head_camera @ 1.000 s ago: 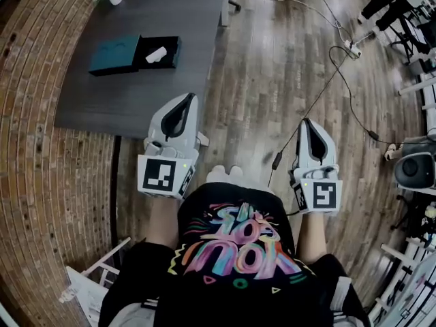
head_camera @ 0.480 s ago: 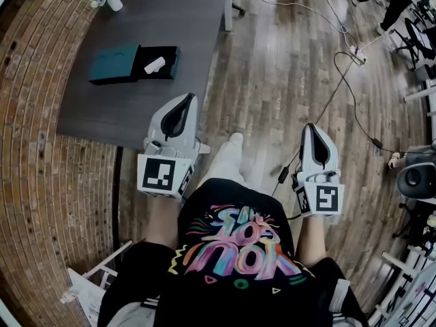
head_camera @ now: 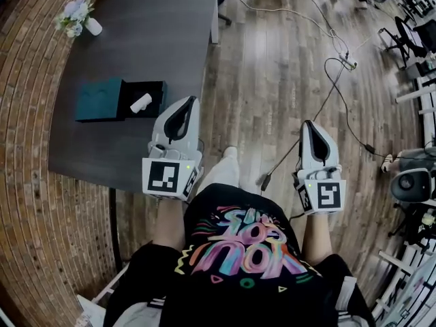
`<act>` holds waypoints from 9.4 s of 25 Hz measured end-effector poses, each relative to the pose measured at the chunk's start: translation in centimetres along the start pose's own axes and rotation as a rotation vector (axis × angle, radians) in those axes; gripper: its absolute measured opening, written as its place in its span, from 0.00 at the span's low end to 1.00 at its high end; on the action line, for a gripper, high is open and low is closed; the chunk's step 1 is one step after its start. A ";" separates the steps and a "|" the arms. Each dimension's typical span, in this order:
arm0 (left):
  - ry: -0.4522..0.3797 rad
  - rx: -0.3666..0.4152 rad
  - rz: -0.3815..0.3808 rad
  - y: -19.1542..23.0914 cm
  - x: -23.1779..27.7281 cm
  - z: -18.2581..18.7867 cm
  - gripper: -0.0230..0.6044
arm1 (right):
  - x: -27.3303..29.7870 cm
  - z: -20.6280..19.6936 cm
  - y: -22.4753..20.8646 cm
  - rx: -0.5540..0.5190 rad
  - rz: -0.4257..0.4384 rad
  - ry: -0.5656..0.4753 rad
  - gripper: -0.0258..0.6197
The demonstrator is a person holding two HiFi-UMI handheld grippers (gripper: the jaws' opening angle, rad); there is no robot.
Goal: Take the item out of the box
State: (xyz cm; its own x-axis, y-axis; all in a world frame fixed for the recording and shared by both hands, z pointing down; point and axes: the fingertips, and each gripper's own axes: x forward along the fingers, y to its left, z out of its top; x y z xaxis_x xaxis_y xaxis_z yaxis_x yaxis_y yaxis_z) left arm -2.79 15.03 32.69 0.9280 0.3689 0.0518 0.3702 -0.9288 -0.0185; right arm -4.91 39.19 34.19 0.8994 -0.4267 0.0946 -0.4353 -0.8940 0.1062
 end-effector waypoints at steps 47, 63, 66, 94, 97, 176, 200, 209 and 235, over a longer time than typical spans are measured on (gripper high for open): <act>0.096 -0.055 1.153 29.7 -7.0 -1.4 0.04 | 43.8 5.7 25.3 -0.081 1.121 -0.047 0.04; 0.111 -0.118 1.531 27.5 -14.2 -2.5 0.04 | 44.0 6.9 38.0 -0.106 1.535 -0.090 0.04; 0.102 -0.127 1.543 27.1 -15.1 -2.5 0.04 | 43.0 7.0 39.0 -0.114 1.563 -0.094 0.04; 0.065 -0.139 1.542 26.4 -18.8 -2.6 0.04 | 36.4 5.3 43.8 -0.106 1.727 0.050 0.10; 0.059 -0.151 1.549 26.3 -18.9 -2.7 0.04 | 35.9 4.4 44.0 -0.116 1.760 0.100 0.13; 0.033 -0.184 1.630 23.6 -21.4 -4.1 0.04 | 29.0 -18.7 47.0 -1.254 1.779 0.459 0.26; 0.040 -0.173 1.627 23.8 -21.1 -3.6 0.04 | 29.3 -16.6 47.0 -1.128 1.839 0.374 0.23; 0.062 -0.133 1.585 24.5 -20.2 -3.3 0.04 | 29.8 -13.4 46.8 -0.996 1.829 0.351 0.23; 0.076 -0.164 1.485 26.9 -17.1 -3.2 0.04 | 33.9 4.6 45.3 -0.357 1.806 0.150 0.23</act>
State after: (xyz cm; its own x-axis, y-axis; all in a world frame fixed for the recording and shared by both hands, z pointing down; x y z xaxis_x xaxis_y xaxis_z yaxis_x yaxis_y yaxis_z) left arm -8.80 -16.35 34.51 0.4380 -0.8884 0.1376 -0.8975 -0.4410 0.0098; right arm 6.08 -16.44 37.69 -0.6157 -0.6837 0.3917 -0.7525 0.6577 -0.0349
